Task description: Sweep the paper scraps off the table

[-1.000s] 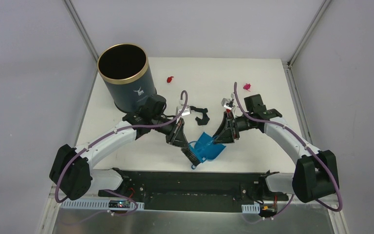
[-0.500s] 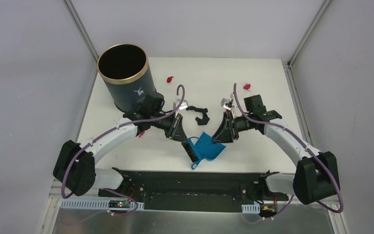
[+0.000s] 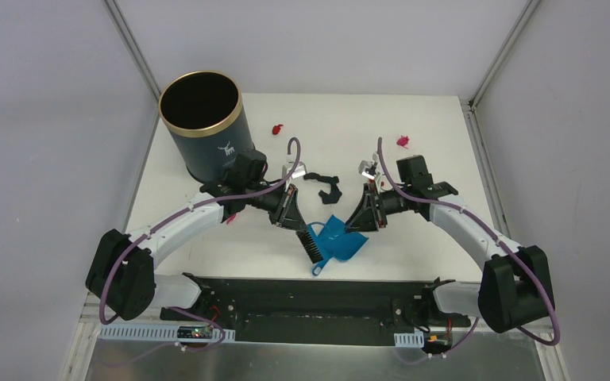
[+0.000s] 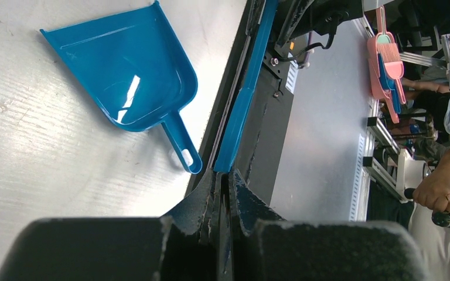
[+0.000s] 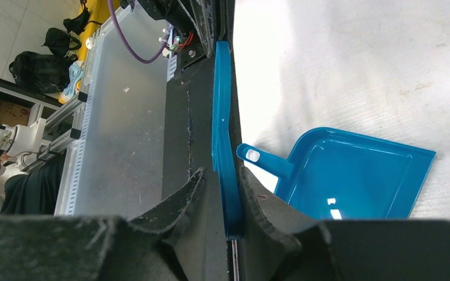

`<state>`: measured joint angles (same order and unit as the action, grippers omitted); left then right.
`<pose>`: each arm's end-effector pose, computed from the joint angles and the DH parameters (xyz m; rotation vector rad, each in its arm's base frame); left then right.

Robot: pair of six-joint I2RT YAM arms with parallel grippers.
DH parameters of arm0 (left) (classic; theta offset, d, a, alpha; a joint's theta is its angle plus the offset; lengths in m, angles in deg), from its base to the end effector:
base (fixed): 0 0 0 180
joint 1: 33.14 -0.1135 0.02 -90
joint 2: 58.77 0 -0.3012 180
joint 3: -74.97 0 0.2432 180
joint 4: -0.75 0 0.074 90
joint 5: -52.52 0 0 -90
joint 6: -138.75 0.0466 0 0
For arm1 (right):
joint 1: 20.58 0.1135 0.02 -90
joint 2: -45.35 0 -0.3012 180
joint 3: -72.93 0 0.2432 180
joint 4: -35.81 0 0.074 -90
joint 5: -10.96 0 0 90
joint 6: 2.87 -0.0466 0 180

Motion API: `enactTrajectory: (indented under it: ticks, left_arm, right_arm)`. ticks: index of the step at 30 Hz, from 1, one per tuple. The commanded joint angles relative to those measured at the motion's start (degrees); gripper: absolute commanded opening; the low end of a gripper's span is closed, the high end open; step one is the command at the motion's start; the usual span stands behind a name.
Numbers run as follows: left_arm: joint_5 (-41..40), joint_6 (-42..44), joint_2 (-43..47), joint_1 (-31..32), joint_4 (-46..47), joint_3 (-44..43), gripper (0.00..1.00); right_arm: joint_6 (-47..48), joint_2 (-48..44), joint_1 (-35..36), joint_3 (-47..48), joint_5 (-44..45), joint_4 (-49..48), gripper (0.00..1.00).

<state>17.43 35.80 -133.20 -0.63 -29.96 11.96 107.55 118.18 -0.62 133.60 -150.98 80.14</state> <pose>0.1923 -0.1677 0.2879 0.9156 2.1816 -1.5002 0.1895 0.1159 0.2763 -1.1697 1.8349 1.5403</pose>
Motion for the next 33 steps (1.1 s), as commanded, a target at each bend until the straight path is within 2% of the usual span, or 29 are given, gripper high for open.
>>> enactTrajectory:
  ticks: [1, 8, 11, 16, 21, 23, 26, 28, 29, 31, 33]
  left_arm:
    - [-0.15, -0.5, 2.25, -0.83, 3.25, 0.55, 0.0]
    - [-0.77, -0.67, 3.01, -1.27, 3.42, 0.92, 0.0]
    - [-0.85, -0.6, 3.32, -1.38, 3.53, 1.1, 0.0]
    - [-2.53, -0.46, 2.45, -1.39, 2.4, 0.84, 0.0]
    - [-12.76, 2.67, 3.52, -1.38, -3.72, -1.32, 0.46]
    - [-13.83, 4.15, 5.95, -1.4, -5.06, -1.68, 0.55]
    - [-20.56, 2.19, 10.25, -0.27, -4.95, 0.01, 0.62]
    - [-27.07, 1.0, 11.6, 5.65, -5.74, -0.26, 0.62]
    - [-32.89, 0.88, 11.33, 10.8, -7.32, -1.45, 0.63]
    - [-45.01, 0.49, 8.27, 20.68, -11.27, -3.97, 0.64]
    - [-54.47, -0.61, 2.63, 27.95, -12.65, -5.77, 0.66]
  right_arm:
    - [-1.12, 0.4, 0.41, -0.2, 0.52, -2.83, 0.27]
    - [-2.21, 0.98, 0.42, -0.32, 1.19, -3.45, 0.23]
    - [-2.73, 1.37, 0.45, -0.21, 1.19, -3.85, 0.1]
    - [-3.8, 1.52, 0.14, 0.19, 1.13, -4.83, 0.0]
    - [-6.68, 2.64, -4.5, 3.34, 4.29, -4.4, 0.0]
    - [-6.96, 4.07, -7.91, 7.2, 6.07, -0.27, 0.0]
    - [-7.84, 5.1, -11.99, 12.96, 12.59, 6.05, 0.0]
    - [-8.85, 3.2, -13.79, 14.6, 17.47, 7.54, 0.0]
    - [-9.11, 1.76, -14.23, 14.57, 20.73, 7.79, 0.0]
    - [-8.33, -2.0, -14.87, 13.54, 25.67, 7.46, 0.0]
    - [-9.69, -6.08, -16.26, 12.08, 30.26, 5.01, 0.0]
